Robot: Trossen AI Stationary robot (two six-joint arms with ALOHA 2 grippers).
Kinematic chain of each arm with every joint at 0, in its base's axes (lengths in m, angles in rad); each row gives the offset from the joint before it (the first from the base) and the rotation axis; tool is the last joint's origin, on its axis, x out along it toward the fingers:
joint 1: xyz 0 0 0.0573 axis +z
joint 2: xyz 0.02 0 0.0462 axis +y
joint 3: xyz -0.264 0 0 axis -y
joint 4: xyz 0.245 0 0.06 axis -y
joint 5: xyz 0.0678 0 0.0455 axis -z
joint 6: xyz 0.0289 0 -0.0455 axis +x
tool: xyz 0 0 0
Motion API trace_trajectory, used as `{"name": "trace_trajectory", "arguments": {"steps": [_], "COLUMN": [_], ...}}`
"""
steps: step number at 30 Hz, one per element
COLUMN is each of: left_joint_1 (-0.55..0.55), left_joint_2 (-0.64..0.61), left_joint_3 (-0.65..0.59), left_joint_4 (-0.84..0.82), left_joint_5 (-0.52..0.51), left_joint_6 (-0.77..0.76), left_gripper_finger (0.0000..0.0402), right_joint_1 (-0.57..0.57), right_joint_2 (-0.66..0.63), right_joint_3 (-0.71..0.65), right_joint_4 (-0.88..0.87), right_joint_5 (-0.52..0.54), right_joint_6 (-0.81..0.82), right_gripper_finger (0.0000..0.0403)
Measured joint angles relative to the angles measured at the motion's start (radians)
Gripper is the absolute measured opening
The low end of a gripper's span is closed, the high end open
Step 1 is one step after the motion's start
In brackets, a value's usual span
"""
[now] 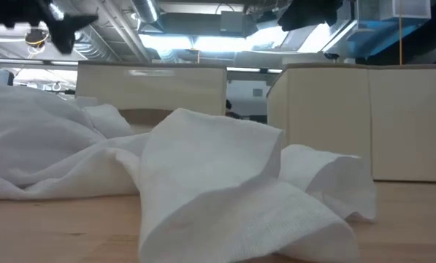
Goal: Sort clothes
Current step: Put the white shirt in the left laundry organizer
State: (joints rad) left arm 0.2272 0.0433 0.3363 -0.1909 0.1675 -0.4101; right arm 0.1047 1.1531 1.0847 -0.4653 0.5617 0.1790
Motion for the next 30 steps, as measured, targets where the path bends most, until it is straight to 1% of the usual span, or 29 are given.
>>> {"name": "trace_trajectory", "arguments": {"steps": [2,5,10,13,17,20,24,26,30], "left_joint_1": [0.0,0.0,-0.006,-0.036,-0.113,-0.201,-0.346,-0.424,-0.555], "left_joint_2": [0.03,0.107,0.294,0.415,0.549,0.638,0.748,0.803,0.907], "left_joint_3": [0.05,0.124,0.229,0.274,0.339,0.399,0.487,0.519,0.556], "left_joint_4": [-0.001,-0.021,-0.065,-0.067,-0.075,-0.107,-0.182,-0.227,-0.316], "left_joint_5": [-0.002,0.008,0.011,0.005,-0.02,-0.103,-0.254,-0.32,-0.423], "left_joint_6": [0.028,0.073,0.2,0.266,0.322,0.34,0.334,0.31,0.197], "left_gripper_finger": [0.0276,0.0276,0.0276,0.0276,0.0276,0.0276,0.0276,0.0276,0.0276], "right_joint_1": [0.012,0.029,0.035,0.033,0.033,0.033,0.033,0.034,0.034], "right_joint_2": [0.008,0.028,0.077,0.126,0.191,0.22,0.222,0.222,0.223], "right_joint_3": [0.0,0.0,0.0,0.0,0.0,0.0,0.0,0.0,0.0], "right_joint_4": [-0.002,-0.002,0.0,0.02,0.029,0.014,0.017,0.016,0.021], "right_joint_5": [0.011,0.013,0.019,0.094,0.214,0.258,0.258,0.258,0.259], "right_joint_6": [0.011,0.025,0.025,0.024,0.004,-0.019,-0.024,-0.024,-0.027], "right_gripper_finger": [0.014,0.014,0.014,0.014,0.014,0.014,0.014,0.014,0.014]}}
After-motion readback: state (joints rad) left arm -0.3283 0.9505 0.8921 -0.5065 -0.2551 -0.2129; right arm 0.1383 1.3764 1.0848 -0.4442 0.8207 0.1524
